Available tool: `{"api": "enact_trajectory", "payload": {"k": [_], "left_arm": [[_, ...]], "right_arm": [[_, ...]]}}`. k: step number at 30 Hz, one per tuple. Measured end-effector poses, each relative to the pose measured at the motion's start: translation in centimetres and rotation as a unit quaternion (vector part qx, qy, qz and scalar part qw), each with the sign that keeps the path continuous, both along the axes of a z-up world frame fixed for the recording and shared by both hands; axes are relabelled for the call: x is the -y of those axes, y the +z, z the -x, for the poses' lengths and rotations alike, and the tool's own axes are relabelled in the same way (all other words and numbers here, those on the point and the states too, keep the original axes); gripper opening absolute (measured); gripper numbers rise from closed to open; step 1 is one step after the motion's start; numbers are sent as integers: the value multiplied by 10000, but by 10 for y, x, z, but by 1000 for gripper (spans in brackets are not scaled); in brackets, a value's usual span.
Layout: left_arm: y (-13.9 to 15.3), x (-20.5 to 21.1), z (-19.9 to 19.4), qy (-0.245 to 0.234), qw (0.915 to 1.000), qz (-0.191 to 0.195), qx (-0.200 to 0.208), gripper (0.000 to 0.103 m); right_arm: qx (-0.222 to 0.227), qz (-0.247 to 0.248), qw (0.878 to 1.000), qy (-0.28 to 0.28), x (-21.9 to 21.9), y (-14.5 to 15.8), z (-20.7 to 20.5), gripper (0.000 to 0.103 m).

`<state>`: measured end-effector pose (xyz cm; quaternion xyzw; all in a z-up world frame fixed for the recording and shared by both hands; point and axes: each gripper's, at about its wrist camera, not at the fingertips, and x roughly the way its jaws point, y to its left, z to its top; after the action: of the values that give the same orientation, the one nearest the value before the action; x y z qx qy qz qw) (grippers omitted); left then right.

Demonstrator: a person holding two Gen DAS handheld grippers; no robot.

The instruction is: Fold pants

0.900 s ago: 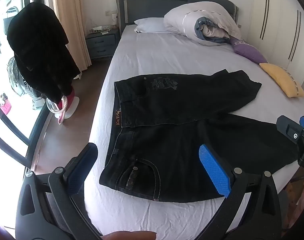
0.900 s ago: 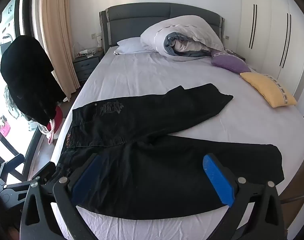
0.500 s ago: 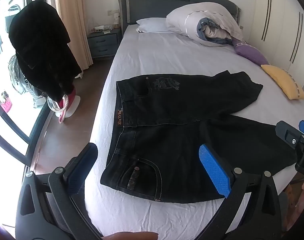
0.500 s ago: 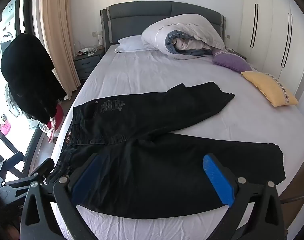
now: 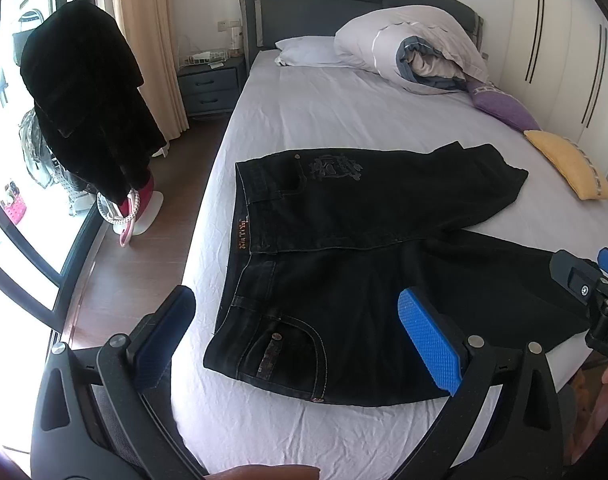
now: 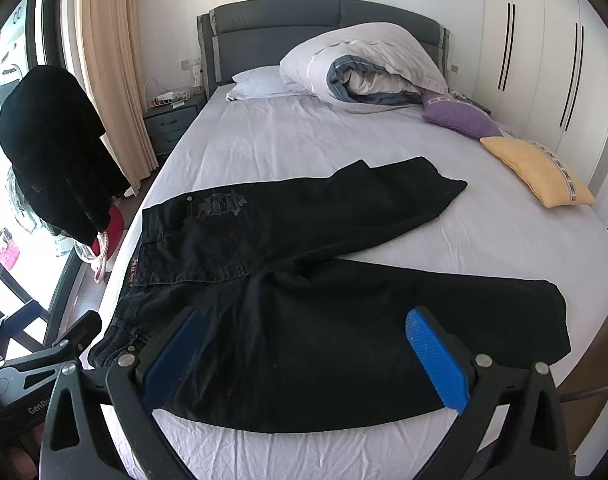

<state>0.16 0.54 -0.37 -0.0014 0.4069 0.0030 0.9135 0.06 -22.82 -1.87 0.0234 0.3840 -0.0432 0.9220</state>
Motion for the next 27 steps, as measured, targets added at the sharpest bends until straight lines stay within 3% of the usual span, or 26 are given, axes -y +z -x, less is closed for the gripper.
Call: {"api": "enact_trajectory", "payload": {"k": [27], "left_arm": [[0, 0, 1, 5, 10000, -16, 6, 103]], "right_arm": [[-87, 9, 10000, -11, 5, -1, 1, 103]]}}
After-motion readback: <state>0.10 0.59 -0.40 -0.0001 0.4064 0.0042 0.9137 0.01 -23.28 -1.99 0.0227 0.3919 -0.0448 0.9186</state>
